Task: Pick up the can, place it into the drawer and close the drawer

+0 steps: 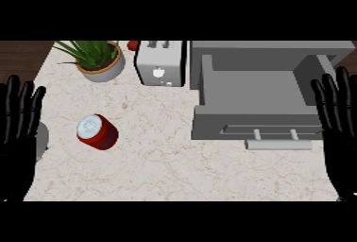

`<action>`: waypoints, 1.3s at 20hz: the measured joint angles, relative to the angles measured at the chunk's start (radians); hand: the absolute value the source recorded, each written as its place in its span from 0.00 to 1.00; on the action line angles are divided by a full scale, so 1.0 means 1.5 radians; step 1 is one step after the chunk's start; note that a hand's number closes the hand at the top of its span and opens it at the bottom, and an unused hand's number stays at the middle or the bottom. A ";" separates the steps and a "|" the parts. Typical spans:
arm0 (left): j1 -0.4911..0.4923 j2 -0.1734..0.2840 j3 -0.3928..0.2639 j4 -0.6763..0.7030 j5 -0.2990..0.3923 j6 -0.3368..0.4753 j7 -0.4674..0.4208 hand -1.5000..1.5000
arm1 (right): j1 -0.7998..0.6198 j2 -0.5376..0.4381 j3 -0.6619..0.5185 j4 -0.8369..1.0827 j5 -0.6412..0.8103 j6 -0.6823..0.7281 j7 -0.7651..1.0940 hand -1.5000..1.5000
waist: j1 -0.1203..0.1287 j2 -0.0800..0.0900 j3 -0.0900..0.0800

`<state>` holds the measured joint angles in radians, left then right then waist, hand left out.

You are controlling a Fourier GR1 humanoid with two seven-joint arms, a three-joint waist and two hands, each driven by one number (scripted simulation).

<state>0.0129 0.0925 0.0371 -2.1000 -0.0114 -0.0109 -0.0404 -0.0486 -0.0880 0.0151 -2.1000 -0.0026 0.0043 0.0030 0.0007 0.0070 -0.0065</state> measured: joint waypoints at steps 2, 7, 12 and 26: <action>-0.001 0.010 0.014 0.011 0.026 -0.022 -0.005 0.00 | -0.004 -0.003 -0.010 0.005 -0.006 0.003 0.002 0.00 | 0.000 -0.002 0.002; 0.029 0.069 0.083 0.047 0.154 -0.119 0.004 0.00 | 0.025 0.000 -0.032 0.013 -0.017 -0.004 0.021 0.00 | 0.001 -0.003 0.003; 0.053 0.118 0.143 0.098 0.233 -0.135 0.115 0.00 | 0.062 0.006 -0.050 0.026 -0.014 -0.031 0.095 0.00 | 0.000 -0.004 0.004; -0.005 0.147 0.201 0.146 0.287 -0.157 0.221 0.00 | 0.106 0.006 -0.091 0.024 -0.038 -0.012 0.105 0.00 | -0.002 -0.005 0.005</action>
<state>0.0047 0.3136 0.3380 -1.8813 0.4198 -0.2470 0.2917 0.1098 -0.0795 -0.1209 -2.0635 -0.0597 -0.0130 0.1609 -0.0020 -0.0005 0.0002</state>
